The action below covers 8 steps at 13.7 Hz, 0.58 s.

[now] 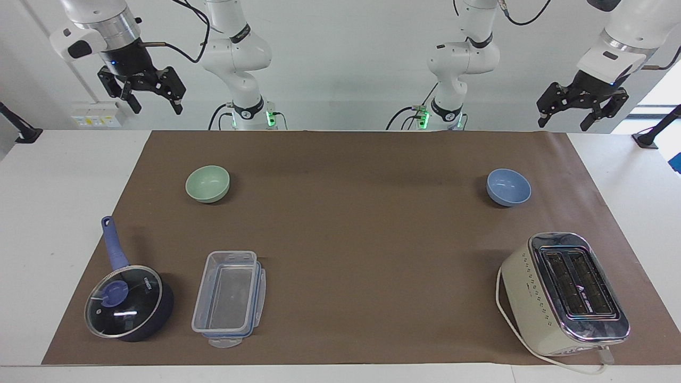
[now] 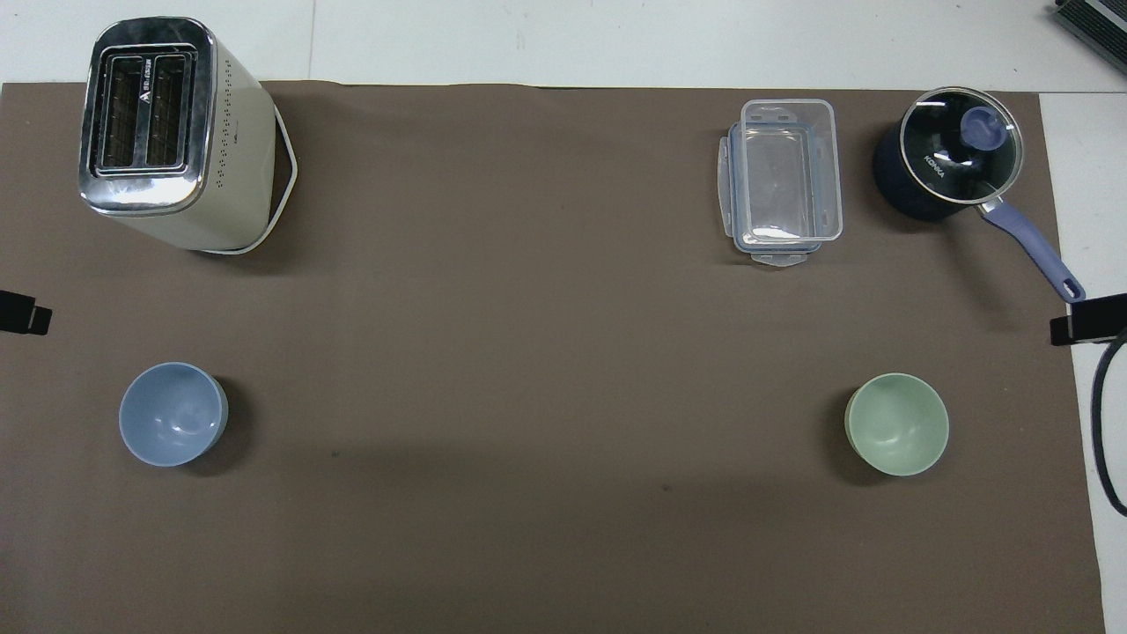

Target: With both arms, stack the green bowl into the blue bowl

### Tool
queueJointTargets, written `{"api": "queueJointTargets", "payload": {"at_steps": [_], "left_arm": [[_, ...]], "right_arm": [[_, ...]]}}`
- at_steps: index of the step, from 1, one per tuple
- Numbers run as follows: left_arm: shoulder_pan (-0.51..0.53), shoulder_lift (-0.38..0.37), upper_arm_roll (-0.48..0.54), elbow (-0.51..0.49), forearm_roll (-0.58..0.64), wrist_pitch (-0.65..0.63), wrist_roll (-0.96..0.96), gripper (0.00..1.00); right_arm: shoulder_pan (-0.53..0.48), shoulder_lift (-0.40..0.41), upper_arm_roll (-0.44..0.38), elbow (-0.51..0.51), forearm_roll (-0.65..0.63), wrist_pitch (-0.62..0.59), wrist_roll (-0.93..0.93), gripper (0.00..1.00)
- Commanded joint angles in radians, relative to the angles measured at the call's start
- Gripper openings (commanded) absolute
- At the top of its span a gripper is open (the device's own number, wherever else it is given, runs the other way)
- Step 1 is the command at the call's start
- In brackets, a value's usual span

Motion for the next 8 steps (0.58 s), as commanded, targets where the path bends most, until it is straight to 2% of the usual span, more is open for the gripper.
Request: {"api": "queueJointTargets", "payload": {"at_steps": [1, 8], "left_arm": [[-0.001, -0.021, -0.002, -0.024, -0.007, -0.015, -0.001, 1.0], [0.013, 0.0, 0.007, -0.009, -0.02, 0.02, 0.01, 1.0]], "right_arm": [[-0.004, 0.0, 0.003, 0.006, 0.002, -0.014, 0.01, 1.0], [-0.004, 0.0, 0.003, 0.006, 0.002, -0.014, 0.01, 1.0]]}}
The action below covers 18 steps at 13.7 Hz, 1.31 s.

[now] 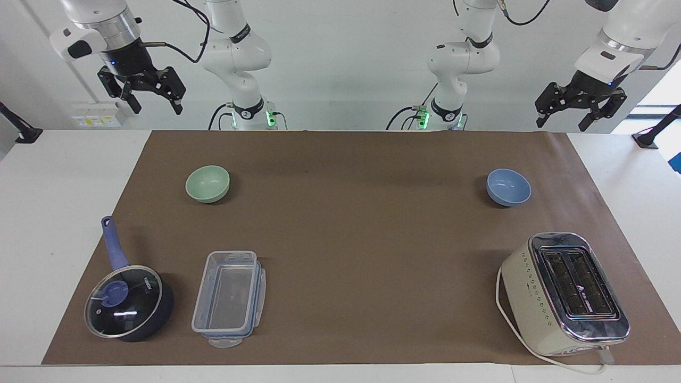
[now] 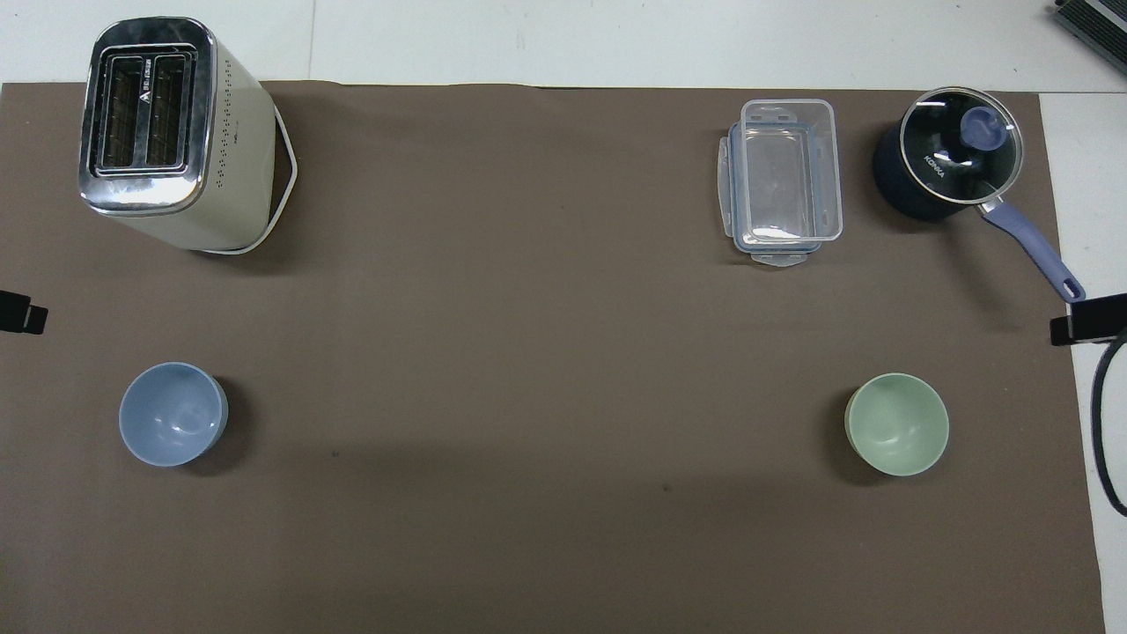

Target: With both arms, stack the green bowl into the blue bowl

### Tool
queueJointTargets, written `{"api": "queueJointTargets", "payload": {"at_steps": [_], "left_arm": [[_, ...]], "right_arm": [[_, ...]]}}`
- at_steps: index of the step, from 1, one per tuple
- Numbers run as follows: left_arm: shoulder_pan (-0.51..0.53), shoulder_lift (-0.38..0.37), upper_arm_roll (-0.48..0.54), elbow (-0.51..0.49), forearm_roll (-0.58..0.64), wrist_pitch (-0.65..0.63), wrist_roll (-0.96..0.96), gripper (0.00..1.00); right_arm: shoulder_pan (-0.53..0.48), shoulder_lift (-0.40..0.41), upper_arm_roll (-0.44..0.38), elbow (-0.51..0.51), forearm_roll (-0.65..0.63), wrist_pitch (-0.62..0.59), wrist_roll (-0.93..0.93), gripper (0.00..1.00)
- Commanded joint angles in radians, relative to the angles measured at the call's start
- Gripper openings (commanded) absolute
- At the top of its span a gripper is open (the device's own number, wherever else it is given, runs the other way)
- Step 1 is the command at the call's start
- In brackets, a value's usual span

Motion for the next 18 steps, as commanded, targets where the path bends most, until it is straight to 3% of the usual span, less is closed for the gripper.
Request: {"api": "queueJointTargets", "payload": {"at_steps": [1, 9, 18], "left_arm": [[0.011, 0.002, -0.003, -0.001, -0.019, 0.017, 0.01, 1.0], [0.011, 0.037, -0.002, 0.028, -0.042, 0.017, 0.014, 1.0], [0.011, -0.009, -0.009, -0.026, -0.039, 0.012, 0.007, 1.0]], "right_arm": [[-0.004, 0.0, 0.003, 0.006, 0.002, -0.014, 0.01, 1.0], [-0.004, 0.0, 0.002, 0.006, 0.002, -0.014, 0.01, 1.0], [-0.004, -0.003, 0.002, 0.0, 0.002, -0.014, 0.01, 1.0]]}}
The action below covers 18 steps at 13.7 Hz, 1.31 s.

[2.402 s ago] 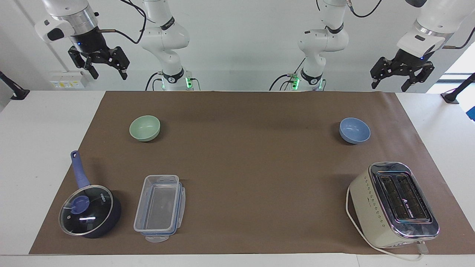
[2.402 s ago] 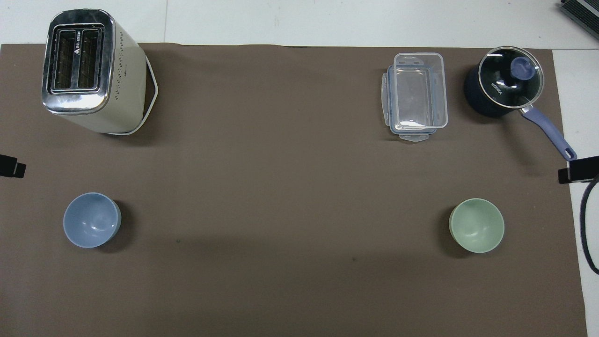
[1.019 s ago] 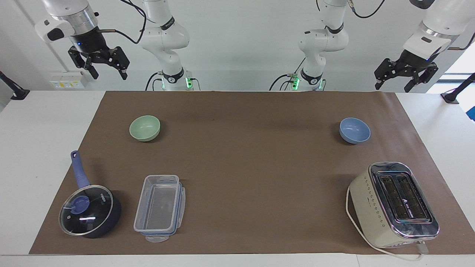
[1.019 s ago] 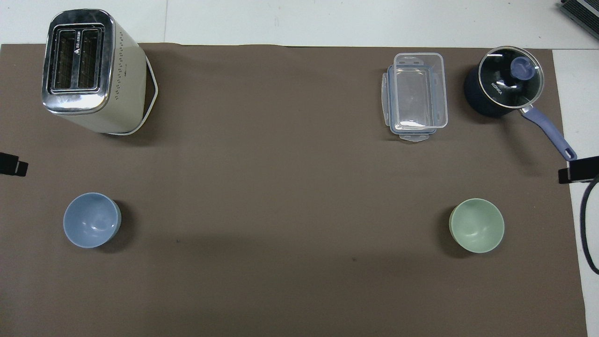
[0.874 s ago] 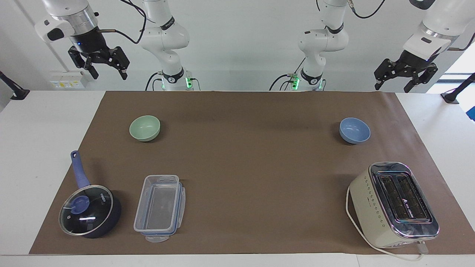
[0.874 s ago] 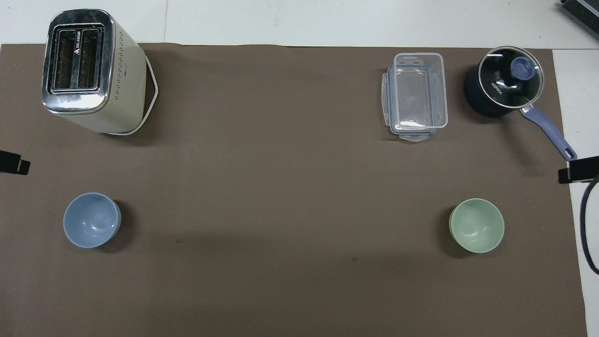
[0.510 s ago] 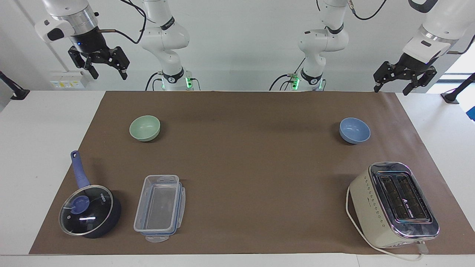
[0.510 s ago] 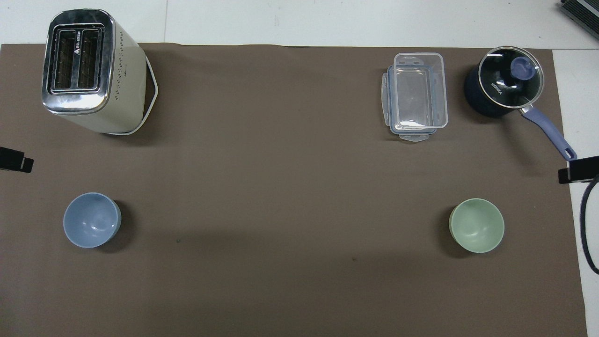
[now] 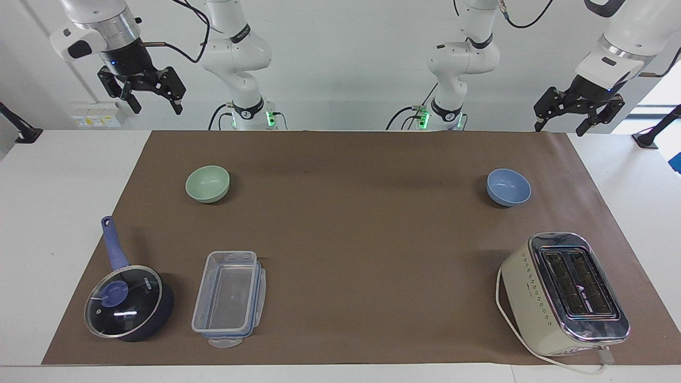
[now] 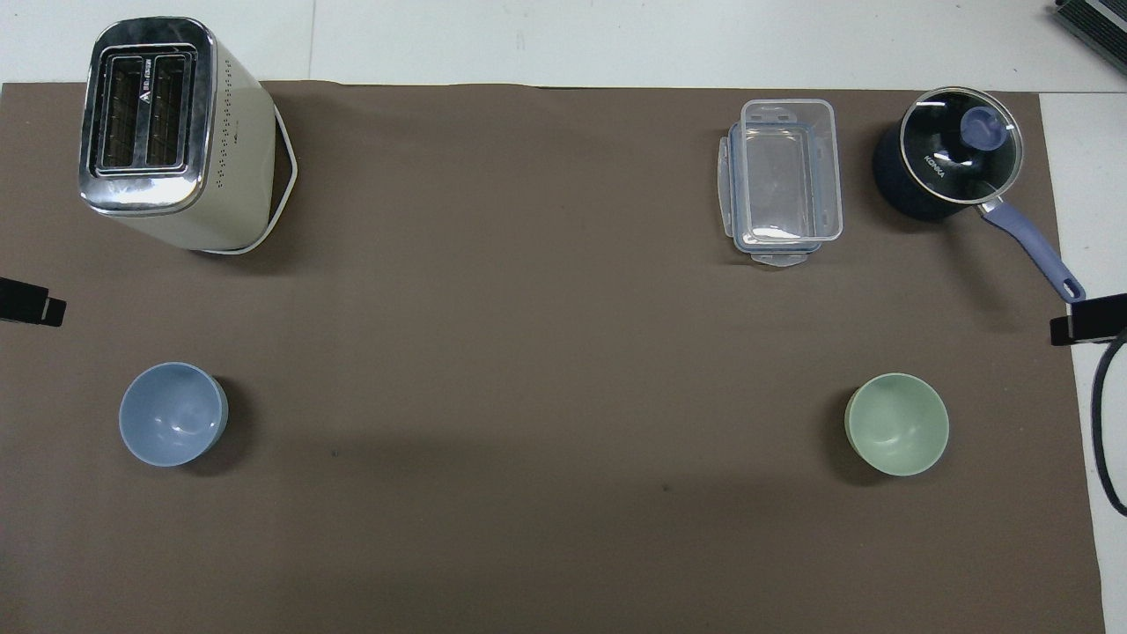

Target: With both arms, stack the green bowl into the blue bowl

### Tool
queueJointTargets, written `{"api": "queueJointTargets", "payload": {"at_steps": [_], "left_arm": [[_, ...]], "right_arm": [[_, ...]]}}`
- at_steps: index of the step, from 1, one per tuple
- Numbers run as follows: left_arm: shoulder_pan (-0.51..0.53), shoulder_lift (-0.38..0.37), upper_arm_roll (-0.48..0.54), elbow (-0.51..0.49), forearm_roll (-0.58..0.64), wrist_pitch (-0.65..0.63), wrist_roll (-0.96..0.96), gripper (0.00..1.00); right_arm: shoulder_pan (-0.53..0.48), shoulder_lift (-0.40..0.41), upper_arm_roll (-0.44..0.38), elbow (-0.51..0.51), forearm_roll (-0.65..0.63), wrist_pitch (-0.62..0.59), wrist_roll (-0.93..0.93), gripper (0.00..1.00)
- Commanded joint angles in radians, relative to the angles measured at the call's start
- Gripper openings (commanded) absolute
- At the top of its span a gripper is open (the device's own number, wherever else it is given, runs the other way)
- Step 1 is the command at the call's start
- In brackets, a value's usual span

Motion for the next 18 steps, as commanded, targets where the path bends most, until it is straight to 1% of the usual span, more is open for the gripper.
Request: {"api": "queueJointTargets", "payload": {"at_steps": [1, 9, 14, 16, 18], "left_arm": [[0.011, -0.026, -0.003, -0.029, -0.012, 0.003, 0.004, 1.0], [0.017, -0.033, -0.001, -0.042, -0.017, 0.009, 0.011, 1.0], [0.042, -0.066, 0.002, -0.114, -0.067, 0.042, 0.016, 1.0], [0.074, -0.068, 0.002, -0.149, -0.118, 0.057, 0.054, 1.0], [0.096, -0.082, 0.002, -0.198, -0.13, 0.092, 0.086, 1.0]], "right_arm": [[-0.004, -0.003, 0.002, 0.0, 0.002, -0.014, 0.01, 1.0], [-0.004, -0.003, 0.002, 0.0, 0.002, -0.014, 0.01, 1.0], [-0.004, -0.003, 0.002, 0.0, 0.002, -0.014, 0.01, 1.0], [-0.004, -0.003, 0.002, 0.0, 0.002, -0.016, 0.01, 1.0], [-0.004, -0.003, 0.002, 0.0, 0.002, -0.016, 0.01, 1.0]]}}
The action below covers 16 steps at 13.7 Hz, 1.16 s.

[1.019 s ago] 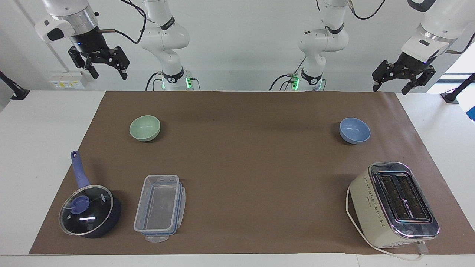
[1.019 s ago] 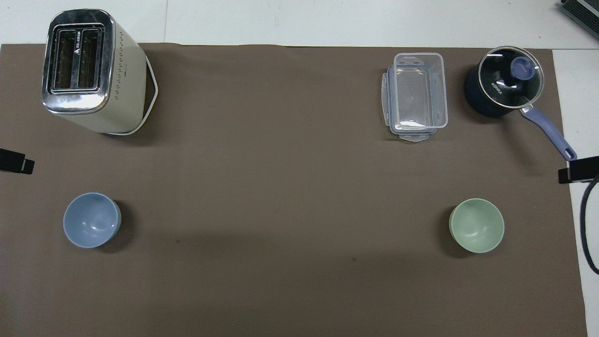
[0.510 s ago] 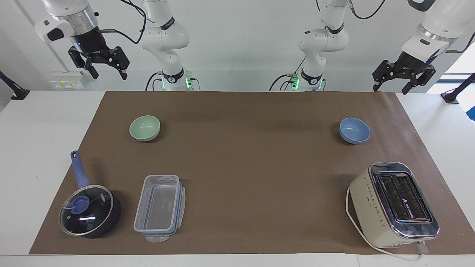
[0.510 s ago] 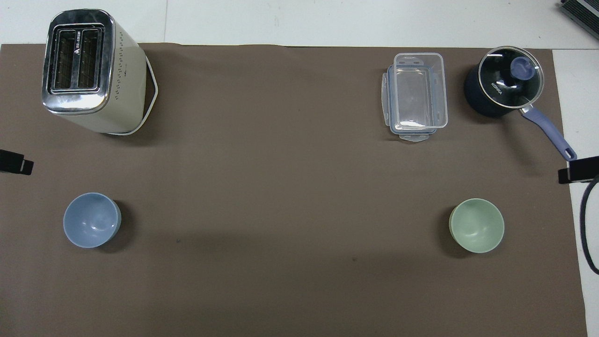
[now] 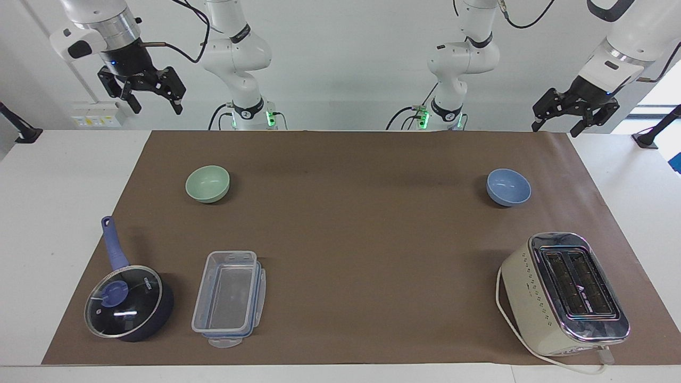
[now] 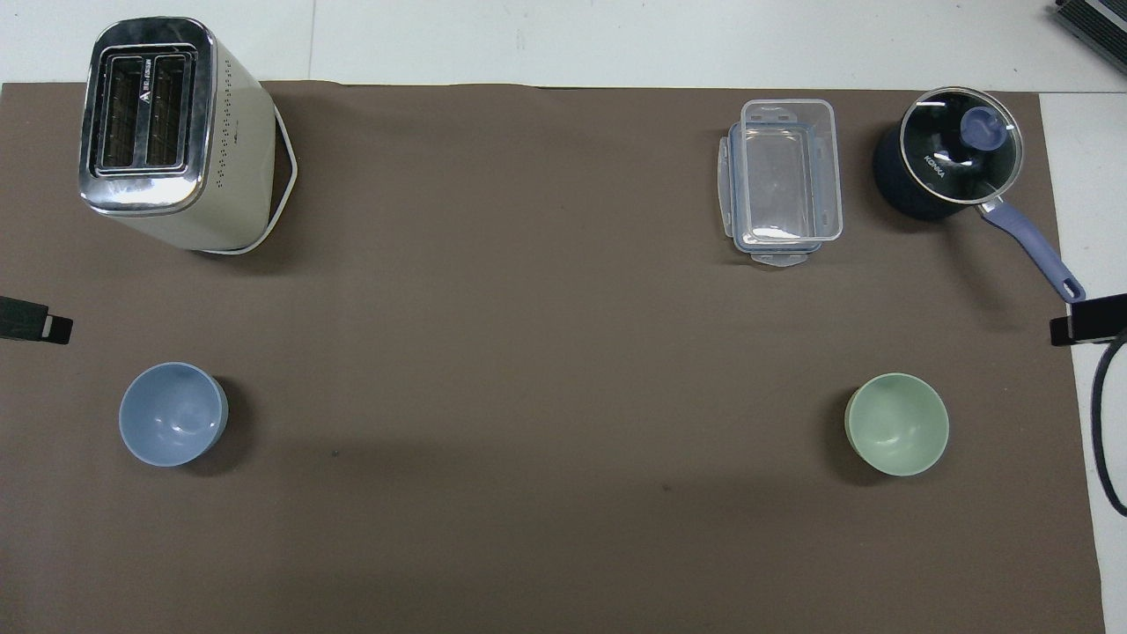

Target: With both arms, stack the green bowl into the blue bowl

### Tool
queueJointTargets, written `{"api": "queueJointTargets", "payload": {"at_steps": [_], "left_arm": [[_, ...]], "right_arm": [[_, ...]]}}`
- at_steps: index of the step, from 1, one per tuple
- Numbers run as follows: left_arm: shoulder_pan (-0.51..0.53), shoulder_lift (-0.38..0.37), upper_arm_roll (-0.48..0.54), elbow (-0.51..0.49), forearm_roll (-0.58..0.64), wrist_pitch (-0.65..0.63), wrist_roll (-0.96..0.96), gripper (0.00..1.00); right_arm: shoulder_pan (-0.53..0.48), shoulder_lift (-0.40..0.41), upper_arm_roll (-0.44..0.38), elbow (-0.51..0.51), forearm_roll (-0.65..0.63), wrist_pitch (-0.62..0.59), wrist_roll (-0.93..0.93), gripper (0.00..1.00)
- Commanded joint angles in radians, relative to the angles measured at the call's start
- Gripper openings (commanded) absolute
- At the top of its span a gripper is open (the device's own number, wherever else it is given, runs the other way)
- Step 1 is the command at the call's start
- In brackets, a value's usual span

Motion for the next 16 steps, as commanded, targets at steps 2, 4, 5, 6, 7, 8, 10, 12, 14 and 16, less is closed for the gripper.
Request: {"api": "queueJointTargets", "payload": {"at_steps": [2, 4, 5, 6, 7, 8, 10, 12, 14, 16], "left_arm": [[0.071, -0.052, -0.005, -0.145, -0.068, 0.086, 0.086, 1.0], [0.12, -0.053, -0.005, -0.206, -0.095, 0.126, 0.167, 1.0], [0.147, -0.055, -0.005, -0.24, -0.109, 0.153, 0.199, 1.0], [0.16, -0.058, -0.005, -0.276, -0.118, 0.195, 0.218, 1.0], [0.167, -0.058, -0.005, -0.313, -0.122, 0.231, 0.24, 1.0], [0.196, -0.058, -0.005, -0.353, -0.155, 0.261, 0.268, 1.0], [0.232, -0.053, -0.005, -0.427, -0.204, 0.328, 0.34, 1.0], [0.252, -0.041, -0.003, -0.505, -0.206, 0.4, 0.409, 1.0], [0.299, -0.03, -0.003, -0.582, -0.209, 0.459, 0.49, 1.0], [0.327, 0.003, -0.003, -0.603, -0.237, 0.521, 0.538, 0.97]], "right_arm": [[-0.004, -0.003, 0.002, 0.0, 0.002, -0.015, 0.01, 1.0], [-0.006, -0.005, 0.002, 0.0, 0.002, -0.015, 0.008, 1.0], [-0.006, -0.005, 0.002, -0.002, 0.002, -0.015, 0.008, 1.0], [-0.006, -0.005, 0.002, -0.002, 0.002, -0.015, 0.01, 1.0], [-0.006, -0.005, 0.002, -0.002, 0.002, -0.015, 0.01, 1.0], [-0.006, -0.005, 0.002, -0.002, 0.002, -0.015, 0.01, 1.0], [-0.006, -0.005, 0.002, -0.002, 0.002, -0.015, 0.01, 1.0], [-0.006, -0.005, 0.002, -0.002, 0.002, -0.015, 0.01, 1.0], [-0.006, -0.005, 0.002, -0.002, 0.002, -0.015, 0.01, 1.0], [-0.006, -0.005, 0.002, -0.002, 0.002, -0.015, 0.01, 1.0]]}}
